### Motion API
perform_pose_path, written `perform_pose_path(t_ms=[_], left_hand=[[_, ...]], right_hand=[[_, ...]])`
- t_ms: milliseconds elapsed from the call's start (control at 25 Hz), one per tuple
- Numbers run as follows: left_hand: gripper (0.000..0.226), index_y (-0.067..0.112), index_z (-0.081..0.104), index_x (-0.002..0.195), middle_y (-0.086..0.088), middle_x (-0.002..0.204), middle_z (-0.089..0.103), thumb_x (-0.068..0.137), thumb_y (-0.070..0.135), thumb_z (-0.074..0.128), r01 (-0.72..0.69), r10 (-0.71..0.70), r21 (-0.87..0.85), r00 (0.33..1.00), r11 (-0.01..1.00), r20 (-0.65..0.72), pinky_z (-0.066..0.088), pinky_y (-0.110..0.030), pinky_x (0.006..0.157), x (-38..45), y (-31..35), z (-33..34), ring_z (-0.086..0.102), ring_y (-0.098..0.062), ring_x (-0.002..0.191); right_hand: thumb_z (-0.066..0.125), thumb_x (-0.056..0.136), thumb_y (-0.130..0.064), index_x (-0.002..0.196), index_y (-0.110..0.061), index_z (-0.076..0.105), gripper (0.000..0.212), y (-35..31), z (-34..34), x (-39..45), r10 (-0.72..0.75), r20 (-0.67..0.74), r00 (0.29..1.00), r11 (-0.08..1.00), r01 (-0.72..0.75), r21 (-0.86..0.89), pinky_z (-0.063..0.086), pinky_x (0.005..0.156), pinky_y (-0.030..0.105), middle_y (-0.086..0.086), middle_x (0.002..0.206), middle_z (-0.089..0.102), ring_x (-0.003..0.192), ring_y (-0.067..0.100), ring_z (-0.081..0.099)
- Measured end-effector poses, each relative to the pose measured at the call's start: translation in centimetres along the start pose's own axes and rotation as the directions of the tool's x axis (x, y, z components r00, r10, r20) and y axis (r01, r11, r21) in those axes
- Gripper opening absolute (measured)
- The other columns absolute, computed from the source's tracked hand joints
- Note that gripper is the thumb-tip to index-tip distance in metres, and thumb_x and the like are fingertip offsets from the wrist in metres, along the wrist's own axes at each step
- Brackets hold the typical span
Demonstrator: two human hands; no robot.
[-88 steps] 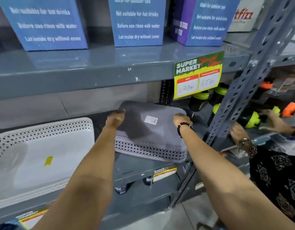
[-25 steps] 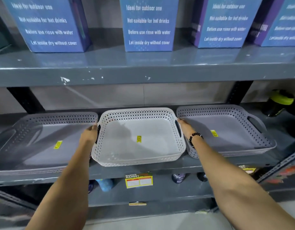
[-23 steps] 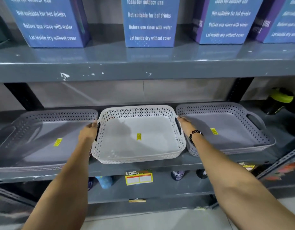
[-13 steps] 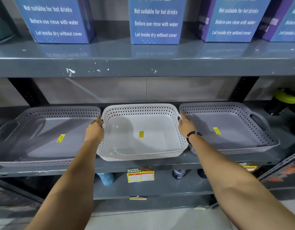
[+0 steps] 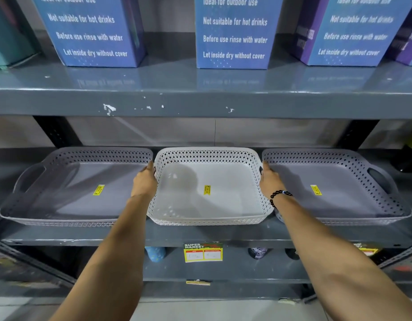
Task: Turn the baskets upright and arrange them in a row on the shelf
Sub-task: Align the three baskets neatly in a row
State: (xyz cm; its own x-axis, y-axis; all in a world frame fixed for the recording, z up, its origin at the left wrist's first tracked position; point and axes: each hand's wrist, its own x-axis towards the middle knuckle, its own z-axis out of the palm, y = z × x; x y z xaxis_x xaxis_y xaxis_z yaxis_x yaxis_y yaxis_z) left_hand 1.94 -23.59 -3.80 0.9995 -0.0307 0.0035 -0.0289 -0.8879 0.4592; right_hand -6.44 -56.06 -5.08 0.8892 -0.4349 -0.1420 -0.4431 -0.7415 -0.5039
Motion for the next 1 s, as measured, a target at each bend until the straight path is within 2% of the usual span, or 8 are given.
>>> perform_pose_path(t_ms=[120, 160, 240, 360, 520, 680, 800, 1000], left_hand=[[0.061, 0.009, 0.030, 0.145, -0.029, 0.125, 0.057, 0.088, -0.014, 0.030, 0.004, -0.004, 0.015, 1.000, 1.000, 0.016, 0.047, -0.048, 0.088, 0.7, 0.4, 0.1, 0.055, -0.045, 0.112], [0.062, 0.009, 0.029, 0.146, -0.028, 0.128, 0.056, 0.088, -0.015, 0.030, 0.003, -0.004, 0.021, 1.000, 1.000, 0.021, 0.046, -0.048, 0.090, 0.8, 0.5, 0.1, 0.054, -0.045, 0.114], [0.064, 0.010, 0.026, 0.148, -0.027, 0.132, 0.054, 0.088, -0.014, 0.030, 0.003, -0.004, 0.033, 1.000, 0.999, 0.029, 0.045, -0.047, 0.093, 0.8, 0.7, 0.1, 0.052, -0.044, 0.117], [0.064, 0.012, 0.027, 0.148, -0.025, 0.132, 0.054, 0.089, -0.013, 0.030, 0.008, -0.008, -0.003, 0.999, 1.000, 0.031, 0.045, -0.047, 0.093, 0.6, 0.6, 0.2, 0.051, -0.044, 0.117], [0.063, 0.012, 0.029, 0.148, -0.025, 0.131, 0.055, 0.090, -0.012, 0.030, 0.023, -0.022, -0.051, 1.000, 0.998, 0.020, 0.045, -0.045, 0.094, 0.0, 0.6, 0.1, 0.052, -0.043, 0.117], [0.065, 0.014, 0.028, 0.149, -0.024, 0.133, 0.054, 0.090, -0.012, 0.030, 0.046, -0.045, -0.079, 0.999, 0.996, 0.017, 0.046, -0.045, 0.094, -0.8, 0.6, 0.0, 0.052, -0.043, 0.117], [0.065, 0.016, 0.028, 0.149, -0.024, 0.133, 0.054, 0.090, -0.011, 0.029, 0.054, -0.053, -0.090, 0.998, 0.995, 0.015, 0.046, -0.044, 0.094, -1.0, 0.4, 0.1, 0.052, -0.043, 0.116], [0.066, 0.016, 0.029, 0.149, -0.023, 0.130, 0.055, 0.089, -0.012, 0.029, 0.025, -0.025, -0.063, 1.000, 0.998, 0.006, 0.048, -0.044, 0.089, -0.9, 0.4, 0.3, 0.054, -0.042, 0.113]], right_hand=[[0.027, 0.097, 0.000, 0.149, -0.012, 0.011, 0.057, -0.3, -0.2, 0.6, 0.013, -0.010, 1.000, 0.999, -0.012, 0.033, 0.039, 0.048, 0.030, 0.003, 0.062, 0.036, 0.057, 0.020, 0.045], [0.029, 0.096, 0.001, 0.149, -0.012, 0.011, 0.058, -0.4, -0.3, 0.5, 0.001, -0.022, 1.000, 1.000, -0.001, 0.014, 0.049, 0.058, 0.036, 0.005, 0.066, 0.042, 0.066, 0.026, 0.054], [0.031, 0.094, 0.003, 0.149, -0.013, 0.013, 0.060, -0.4, -0.3, 0.3, -0.023, -0.040, 0.999, 1.000, 0.023, -0.007, 0.053, 0.075, 0.042, 0.011, 0.073, 0.048, 0.080, 0.033, 0.059], [0.030, 0.093, 0.005, 0.149, -0.015, 0.015, 0.061, -0.1, -0.4, -0.1, -0.009, -0.039, 0.999, 1.000, 0.010, 0.029, 0.045, 0.066, 0.033, 0.015, 0.082, 0.052, 0.077, 0.027, 0.053], [0.031, 0.094, 0.004, 0.150, -0.015, 0.014, 0.061, -0.1, -0.5, -0.7, -0.005, -0.042, 0.999, 1.000, 0.006, 0.018, 0.044, 0.064, 0.032, 0.024, 0.099, 0.059, 0.075, 0.026, 0.051], [0.032, 0.094, 0.004, 0.150, -0.011, 0.014, 0.061, 0.1, -0.5, -1.2, -0.025, -0.049, 0.998, 0.999, 0.024, -0.026, 0.039, 0.057, 0.030, 0.016, 0.078, 0.053, 0.066, 0.024, 0.050], [0.032, 0.094, 0.003, 0.150, -0.011, 0.014, 0.061, 0.3, -0.5, -1.6, -0.029, -0.061, 0.998, 0.999, 0.026, -0.039, 0.040, 0.062, 0.030, 0.016, 0.080, 0.052, 0.071, 0.025, 0.051], [0.031, 0.095, 0.002, 0.150, -0.011, 0.014, 0.059, 0.5, -0.5, -1.5, -0.022, -0.031, 0.999, 0.997, 0.019, -0.073, 0.026, 0.044, 0.023, -0.001, 0.060, 0.031, 0.054, 0.015, 0.038]])
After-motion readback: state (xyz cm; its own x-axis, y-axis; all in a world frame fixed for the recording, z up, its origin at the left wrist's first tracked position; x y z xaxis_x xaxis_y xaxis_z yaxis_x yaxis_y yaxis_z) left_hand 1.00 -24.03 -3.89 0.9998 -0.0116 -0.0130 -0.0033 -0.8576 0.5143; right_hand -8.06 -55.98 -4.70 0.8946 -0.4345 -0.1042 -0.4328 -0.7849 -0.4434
